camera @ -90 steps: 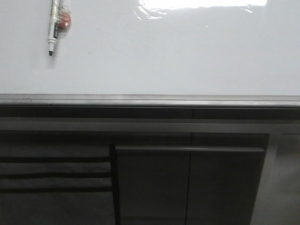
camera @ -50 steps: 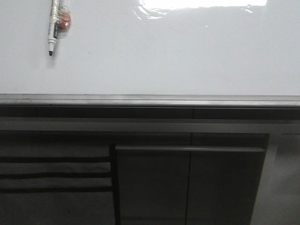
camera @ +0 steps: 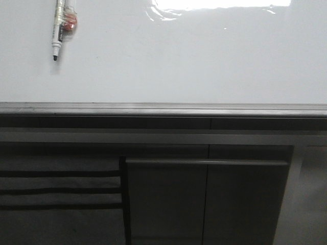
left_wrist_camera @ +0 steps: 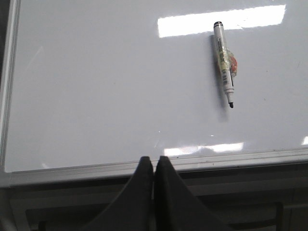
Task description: Write number 0 on whiteboard
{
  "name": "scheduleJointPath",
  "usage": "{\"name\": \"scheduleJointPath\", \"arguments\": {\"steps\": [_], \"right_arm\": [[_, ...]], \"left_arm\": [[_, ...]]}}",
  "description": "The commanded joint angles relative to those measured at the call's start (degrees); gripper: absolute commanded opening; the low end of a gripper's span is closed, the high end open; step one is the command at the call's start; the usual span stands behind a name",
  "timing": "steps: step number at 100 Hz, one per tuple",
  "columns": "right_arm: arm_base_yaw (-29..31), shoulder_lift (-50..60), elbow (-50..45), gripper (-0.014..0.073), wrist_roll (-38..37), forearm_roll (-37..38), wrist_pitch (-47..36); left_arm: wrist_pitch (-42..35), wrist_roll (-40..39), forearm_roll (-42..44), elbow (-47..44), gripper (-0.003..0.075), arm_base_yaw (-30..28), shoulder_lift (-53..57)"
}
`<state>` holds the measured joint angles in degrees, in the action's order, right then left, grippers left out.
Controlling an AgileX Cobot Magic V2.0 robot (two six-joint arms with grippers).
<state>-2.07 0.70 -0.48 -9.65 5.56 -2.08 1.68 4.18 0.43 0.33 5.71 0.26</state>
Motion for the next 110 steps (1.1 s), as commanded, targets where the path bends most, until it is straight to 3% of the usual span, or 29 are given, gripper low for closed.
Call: {"name": "scheduleJointPath", "arguments": {"steps": [1,21,37,50,67,75,85,110], "right_arm": [[-0.13,0.99,-0.82,-0.0068,0.23,0.38,-5.57],[-0.13,0.99,0.94,-0.0068,-0.02,-0.18,-5.17],[-0.13,0.40,9.91,-0.0068,-0.02,-0.75,5.63],[-0.13,-3.56,19.44,-0.0068,0.64,-0.75,16.91],[-0.34,-12.97,32.61,-0.0068,9.65,-0.75,28.23],[-0.34,-17.67,37.60,-0.0068,10.49,-1.17,32.44],[-0.34,-23.18,42.16,-0.0068,10.49,-2.99,37.52],[-0.34,-30.38,42.85,-0.0068,10.49,-5.25,36.55]], "left_arm": [[-5.79,-0.57,-0.43,-1.49,-0.0020,-0.16,1.46],[-10.36,-0.57,-1.51,-0.95,-0.0020,-0.16,1.46],[-9.24,-0.57,-4.04,3.78,-0.0020,-0.16,1.35],[0.62,-0.57,-4.04,12.11,-0.0020,-0.16,-0.84],[14.71,-0.57,-3.39,25.06,-0.0020,-0.16,-8.88],[19.69,-0.57,-3.39,29.71,-0.0020,-0.16,-12.80],[22.80,-0.57,-5.84,33.48,-0.0020,-0.16,-16.74],[21.64,-0.57,-6.65,34.01,-0.0020,-0.16,-21.25]]}}
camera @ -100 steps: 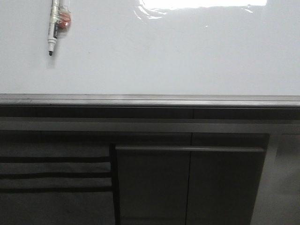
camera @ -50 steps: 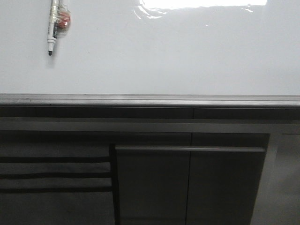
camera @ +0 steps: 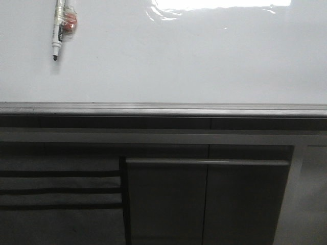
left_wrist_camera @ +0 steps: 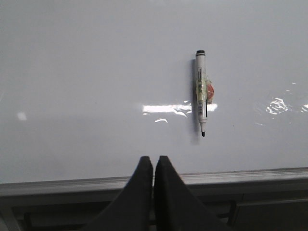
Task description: Write number 0 on whiteboard
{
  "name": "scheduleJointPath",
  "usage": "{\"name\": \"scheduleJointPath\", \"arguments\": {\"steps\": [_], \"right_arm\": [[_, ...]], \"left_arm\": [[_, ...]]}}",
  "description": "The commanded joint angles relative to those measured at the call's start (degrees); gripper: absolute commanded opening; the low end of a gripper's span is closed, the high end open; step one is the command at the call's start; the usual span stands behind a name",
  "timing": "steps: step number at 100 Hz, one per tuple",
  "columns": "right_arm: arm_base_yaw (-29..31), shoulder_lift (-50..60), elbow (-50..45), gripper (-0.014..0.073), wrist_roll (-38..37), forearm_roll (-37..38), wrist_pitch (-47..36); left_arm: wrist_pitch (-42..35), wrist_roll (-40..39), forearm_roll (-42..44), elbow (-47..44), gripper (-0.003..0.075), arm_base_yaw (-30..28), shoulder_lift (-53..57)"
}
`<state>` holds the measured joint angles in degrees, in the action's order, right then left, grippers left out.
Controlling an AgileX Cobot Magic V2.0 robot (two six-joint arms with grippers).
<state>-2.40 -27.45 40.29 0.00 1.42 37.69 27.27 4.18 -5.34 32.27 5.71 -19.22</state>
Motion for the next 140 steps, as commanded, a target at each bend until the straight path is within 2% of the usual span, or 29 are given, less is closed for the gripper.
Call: {"name": "scheduleJointPath", "arguments": {"steps": [1,18,24,31,45,53,67,78,88,101,140], "right_arm": [[-0.01,-2.51,2.08,-0.0068,0.83,-1.42,-3.23],[-0.01,-5.89,2.08,-0.0062,0.83,-3.19,-3.23],[-0.01,-7.20,2.08,-0.0050,0.95,-3.83,-3.23],[-0.01,-8.62,2.08,0.0007,2.60,-5.80,-3.23],[-0.11,-11.07,2.08,0.0211,10.69,-14.68,-4.15],[-0.11,-12.51,2.08,0.0299,15.23,-21.04,-4.74],[-0.11,-15.63,2.08,0.0311,28.30,-35.67,-4.36],[-0.11,-18.14,2.08,0.0311,40.28,-48.39,-1.68],[-0.11,-19.64,2.08,0.0311,47.17,-55.63,0.43],[-0.11,-20.38,2.08,0.0311,48.54,-57.01,1.56],[-0.11,-20.38,2.08,0.0311,48.67,-57.01,4.63]], "left_arm": [[-3.95,-0.57,-0.88,2.07,-0.0020,-0.16,-1.94],[-3.95,-0.57,-0.88,2.07,-0.0017,-0.16,-4.84],[-3.97,-0.57,-0.92,2.07,0.0010,-0.16,-6.28],[-4.34,-0.34,-0.92,2.07,0.0096,-0.16,-8.33],[-7.40,-0.09,-2.61,2.07,0.0360,-0.16,-12.69],[-9.92,0.07,-5.14,2.07,0.0426,-0.16,-15.72],[-13.81,1.24,-8.13,2.67,0.0418,1.71,-22.01],[-16.94,1.24,-8.13,4.53,0.0418,5.85,-27.32],[-20.75,1.24,-6.35,7.07,0.0418,10.04,-33.18],[-23.25,1.24,-2.08,11.13,0.0418,13.76,-40.98],[-22.46,1.24,-1.97,24.72,0.0418,13.87,-60.57]]}}
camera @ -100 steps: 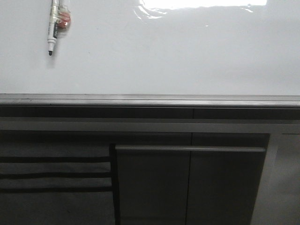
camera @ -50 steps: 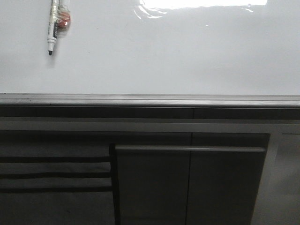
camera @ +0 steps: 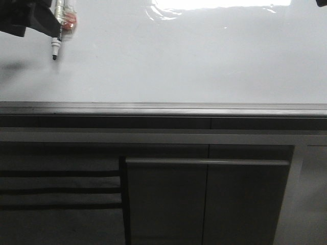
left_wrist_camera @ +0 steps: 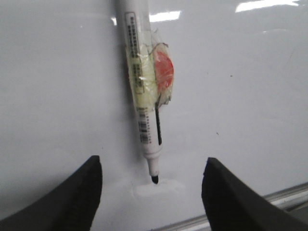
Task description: Write number 0 on whiteboard
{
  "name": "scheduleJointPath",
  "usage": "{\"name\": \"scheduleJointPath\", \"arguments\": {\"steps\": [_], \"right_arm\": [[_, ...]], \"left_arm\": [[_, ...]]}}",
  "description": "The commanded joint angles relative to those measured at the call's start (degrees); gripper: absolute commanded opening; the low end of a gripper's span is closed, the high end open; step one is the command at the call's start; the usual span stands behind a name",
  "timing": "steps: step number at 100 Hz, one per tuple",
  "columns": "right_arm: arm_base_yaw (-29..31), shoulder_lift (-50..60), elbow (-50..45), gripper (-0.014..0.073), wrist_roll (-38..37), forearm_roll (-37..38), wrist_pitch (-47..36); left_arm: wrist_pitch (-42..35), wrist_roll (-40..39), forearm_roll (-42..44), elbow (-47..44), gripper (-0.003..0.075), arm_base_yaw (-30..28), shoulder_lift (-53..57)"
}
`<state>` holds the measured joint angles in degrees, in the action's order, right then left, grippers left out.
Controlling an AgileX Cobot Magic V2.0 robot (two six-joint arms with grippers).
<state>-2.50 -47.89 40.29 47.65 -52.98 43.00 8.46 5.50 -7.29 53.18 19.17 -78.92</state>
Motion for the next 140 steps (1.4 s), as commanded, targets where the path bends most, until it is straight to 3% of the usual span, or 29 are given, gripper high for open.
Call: {"name": "scheduleJointPath", "arguments": {"steps": [1,26,33,50,64,79,86,101,117,140], "right_arm": [[-0.01,0.06,2.08,0.0311,1.02,-2.61,-0.67],[-0.01,0.06,2.08,0.0311,1.11,-2.61,0.44],[-0.01,0.06,2.08,0.0311,1.24,-2.61,0.49],[-0.01,0.06,2.08,0.0311,1.24,-2.50,0.49],[-0.01,0.06,2.08,0.0311,1.34,-2.50,0.39],[-0.01,0.06,2.51,0.0311,3.36,-1.19,3.15],[-0.01,0.06,3.38,0.0311,4.67,0.35,6.23],[-0.01,-1.35,6.14,0.0311,9.58,0.75,11.98],[-1.43,-5.66,10.99,0.0311,12.75,1.83,18.30],[-16.47,-12.35,18.94,0.0311,14.56,16.07,17.91]], "left_arm": [[-3.66,-0.07,-0.02,4.23,0.0418,0.40,-1.10],[-3.03,-0.07,1.22,9.11,0.0409,0.28,-6.85],[-1.50,-0.07,1.90,10.31,0.0356,0.28,-7.78],[0.25,-0.07,4.53,11.58,0.0127,0.28,-8.61],[3.53,-0.07,7.93,11.58,-0.0011,0.28,-7.89],[11.94,0.61,12.10,11.58,-0.0020,0.39,-3.36],[18.08,4.60,11.82,11.58,-0.0020,1.36,-0.31],[30.64,15.55,11.26,11.58,-0.0020,8.65,5.26],[40.36,20.80,11.26,11.58,-0.0020,19.87,6.88],[42.15,23.78,9.74,11.58,-0.0020,32.98,5.51]]}}
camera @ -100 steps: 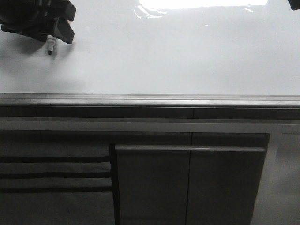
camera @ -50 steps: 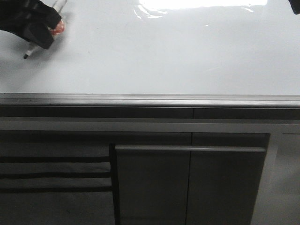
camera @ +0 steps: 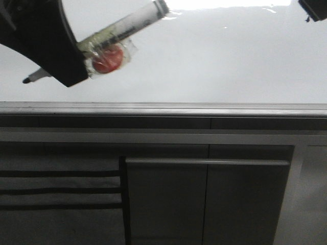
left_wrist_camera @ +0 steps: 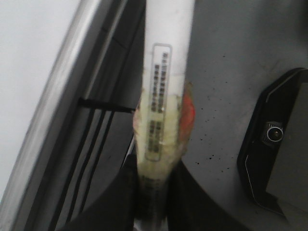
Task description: Write number 0 on whiteboard
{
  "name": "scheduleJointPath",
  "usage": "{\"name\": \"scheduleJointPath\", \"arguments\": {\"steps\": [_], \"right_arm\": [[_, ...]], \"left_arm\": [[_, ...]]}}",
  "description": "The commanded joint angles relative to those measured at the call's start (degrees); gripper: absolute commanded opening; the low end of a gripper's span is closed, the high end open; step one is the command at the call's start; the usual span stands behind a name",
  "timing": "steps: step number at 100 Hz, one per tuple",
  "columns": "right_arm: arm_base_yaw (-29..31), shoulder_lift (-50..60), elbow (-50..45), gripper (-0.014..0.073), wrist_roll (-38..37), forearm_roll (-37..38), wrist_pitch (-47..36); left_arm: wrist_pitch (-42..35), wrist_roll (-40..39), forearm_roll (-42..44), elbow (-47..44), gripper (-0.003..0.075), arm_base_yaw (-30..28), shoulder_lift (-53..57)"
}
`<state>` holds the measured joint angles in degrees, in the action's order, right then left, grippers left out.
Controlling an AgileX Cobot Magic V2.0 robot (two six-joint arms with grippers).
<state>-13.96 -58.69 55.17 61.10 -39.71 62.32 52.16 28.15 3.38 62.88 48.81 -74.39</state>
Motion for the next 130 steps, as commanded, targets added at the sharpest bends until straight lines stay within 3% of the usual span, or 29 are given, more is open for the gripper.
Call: {"name": "scheduleJointPath", "arguments": {"steps": [1,10,36,60,118,130], "right_arm": [[-6.07,-1.77,4.28,0.0311,1.11,3.67,-1.74],[-11.69,-4.39,6.32,0.0311,1.28,7.62,-3.97],[-21.60,-9.42,8.50,0.0311,4.82,7.48,-10.00],[-22.05,-11.18,8.50,0.0309,4.82,3.76,-13.86],[-22.05,-12.68,8.50,0.0309,4.82,3.77,-13.76],[-22.05,-12.25,8.50,0.0248,4.82,3.77,-13.63]], "left_arm": [[-1.55,1.12,-0.93,1.89,-0.0020,3.84,0.98],[-2.36,1.21,-1.40,2.00,-0.0020,6.02,0.98],[-2.36,1.21,-1.45,2.67,-0.0020,7.33,0.98],[-4.06,1.21,-1.68,2.67,-0.0020,7.33,0.98],[-5.32,1.21,-1.68,2.76,-0.0020,7.33,0.98],[-5.32,1.21,-1.68,2.76,-0.0020,7.33,0.98]]}}
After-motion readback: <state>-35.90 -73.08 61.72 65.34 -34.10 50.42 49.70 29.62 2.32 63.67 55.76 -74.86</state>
